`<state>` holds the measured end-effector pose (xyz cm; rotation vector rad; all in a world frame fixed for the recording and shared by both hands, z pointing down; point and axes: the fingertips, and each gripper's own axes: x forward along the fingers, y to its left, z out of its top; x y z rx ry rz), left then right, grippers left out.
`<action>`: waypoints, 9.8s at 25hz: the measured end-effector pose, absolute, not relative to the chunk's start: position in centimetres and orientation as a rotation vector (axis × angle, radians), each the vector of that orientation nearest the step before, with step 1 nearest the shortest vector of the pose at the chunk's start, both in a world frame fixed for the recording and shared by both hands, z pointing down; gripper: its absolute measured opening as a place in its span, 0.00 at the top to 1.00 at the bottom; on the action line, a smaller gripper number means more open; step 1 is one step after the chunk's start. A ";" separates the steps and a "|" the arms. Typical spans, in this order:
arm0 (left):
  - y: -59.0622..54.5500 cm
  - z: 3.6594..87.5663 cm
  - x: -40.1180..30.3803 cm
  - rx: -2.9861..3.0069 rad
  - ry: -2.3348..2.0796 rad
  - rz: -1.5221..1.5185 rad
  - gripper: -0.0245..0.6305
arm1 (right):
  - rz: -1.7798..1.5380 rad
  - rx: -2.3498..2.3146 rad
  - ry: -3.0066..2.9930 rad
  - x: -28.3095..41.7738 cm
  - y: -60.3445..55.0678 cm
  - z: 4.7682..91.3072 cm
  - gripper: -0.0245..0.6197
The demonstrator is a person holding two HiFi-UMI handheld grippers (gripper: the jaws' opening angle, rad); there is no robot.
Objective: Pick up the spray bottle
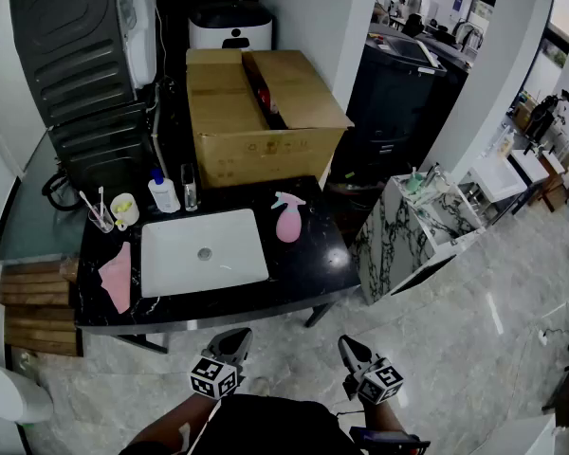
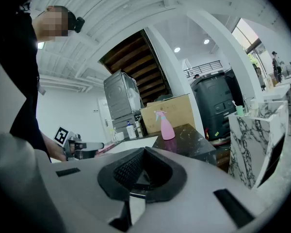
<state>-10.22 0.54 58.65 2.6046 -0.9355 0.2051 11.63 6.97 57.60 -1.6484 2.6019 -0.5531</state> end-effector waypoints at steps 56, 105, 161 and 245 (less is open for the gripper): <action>-1.5 58.0 -9.6 2.623 -0.939 0.166 0.95 | -0.512 -1.704 2.506 12.1 4.0 56.6 0.92; -18.1 56.4 -3.9 2.428 -1.388 0.160 0.95 | -0.408 -1.075 2.940 13.4 -26.0 55.2 0.92; -20.1 57.3 -12.8 2.419 -1.315 0.117 0.95 | -0.318 -1.526 2.883 8.3 -31.3 56.0 0.72; -3.8 56.9 19.7 2.836 -0.078 0.322 0.95 | -0.276 -2.386 1.992 37.5 10.2 53.5 0.72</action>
